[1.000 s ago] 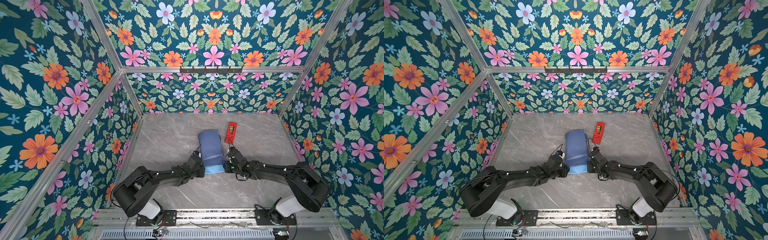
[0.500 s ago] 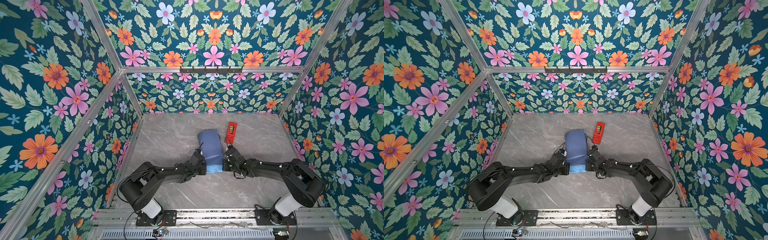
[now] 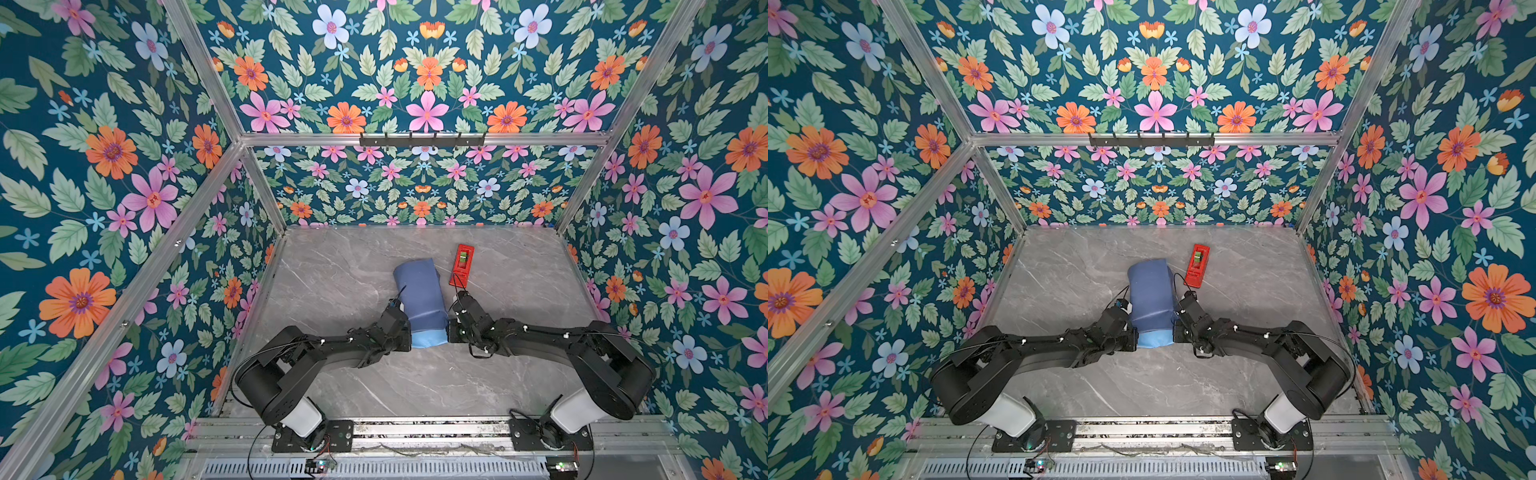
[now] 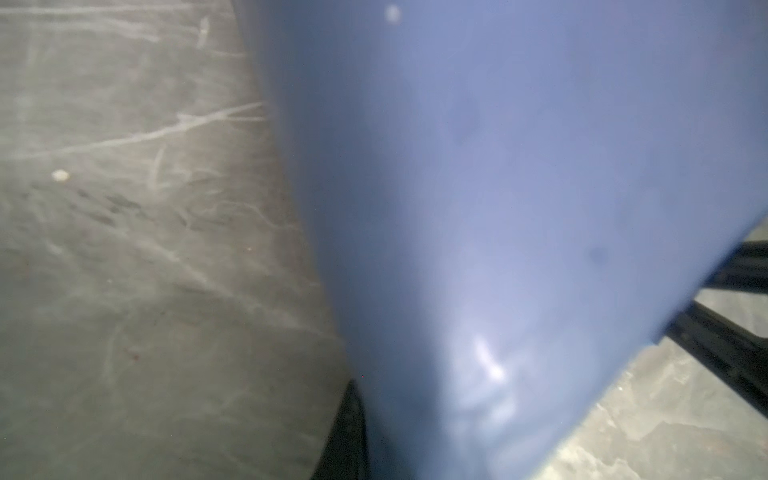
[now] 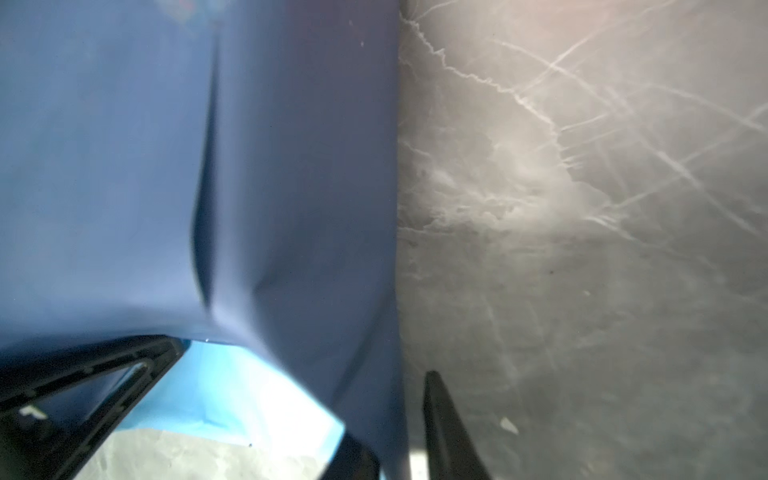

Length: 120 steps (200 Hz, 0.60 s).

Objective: Wrap the gift box in paper

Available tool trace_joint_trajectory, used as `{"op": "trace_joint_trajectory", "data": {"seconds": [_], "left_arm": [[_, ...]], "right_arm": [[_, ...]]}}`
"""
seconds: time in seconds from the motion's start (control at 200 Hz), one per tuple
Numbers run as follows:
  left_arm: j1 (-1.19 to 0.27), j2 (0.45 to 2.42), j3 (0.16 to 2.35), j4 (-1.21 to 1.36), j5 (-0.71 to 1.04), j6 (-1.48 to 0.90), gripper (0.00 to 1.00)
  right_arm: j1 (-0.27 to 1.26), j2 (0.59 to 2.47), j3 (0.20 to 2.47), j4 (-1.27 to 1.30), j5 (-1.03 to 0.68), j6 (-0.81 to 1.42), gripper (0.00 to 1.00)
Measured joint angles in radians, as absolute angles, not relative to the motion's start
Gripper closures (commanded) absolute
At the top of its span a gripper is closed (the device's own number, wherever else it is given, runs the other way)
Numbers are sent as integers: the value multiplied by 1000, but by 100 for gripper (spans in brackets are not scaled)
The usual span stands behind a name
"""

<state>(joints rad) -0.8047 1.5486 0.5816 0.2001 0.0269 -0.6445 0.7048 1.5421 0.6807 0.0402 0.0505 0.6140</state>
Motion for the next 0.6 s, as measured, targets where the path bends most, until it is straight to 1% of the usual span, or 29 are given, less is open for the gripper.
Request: {"op": "trace_joint_trajectory", "data": {"seconds": [0.19, 0.315, 0.43, 0.485, 0.54, 0.6], "left_arm": [[-805, 1486, 550, 175, 41, -641, 49], [-806, 1411, 531, 139, 56, -618, 39], [-806, 1295, 509, 81, 53, -574, 30], [-806, 1229, 508, 49, 30, -543, 25], [-807, 1165, 517, 20, -6, -505, 14], [-807, 1119, 536, 13, -43, -453, 6]], "right_arm": [[705, 1464, 642, 11, 28, 598, 54], [705, 1410, 628, -21, 3, 590, 48], [703, 1356, 627, -80, -21, 547, 39], [699, 1333, 638, -118, -29, 523, 33], [687, 1320, 653, -147, -60, 498, 29], [669, 1313, 668, -176, -76, 479, 25]]}}
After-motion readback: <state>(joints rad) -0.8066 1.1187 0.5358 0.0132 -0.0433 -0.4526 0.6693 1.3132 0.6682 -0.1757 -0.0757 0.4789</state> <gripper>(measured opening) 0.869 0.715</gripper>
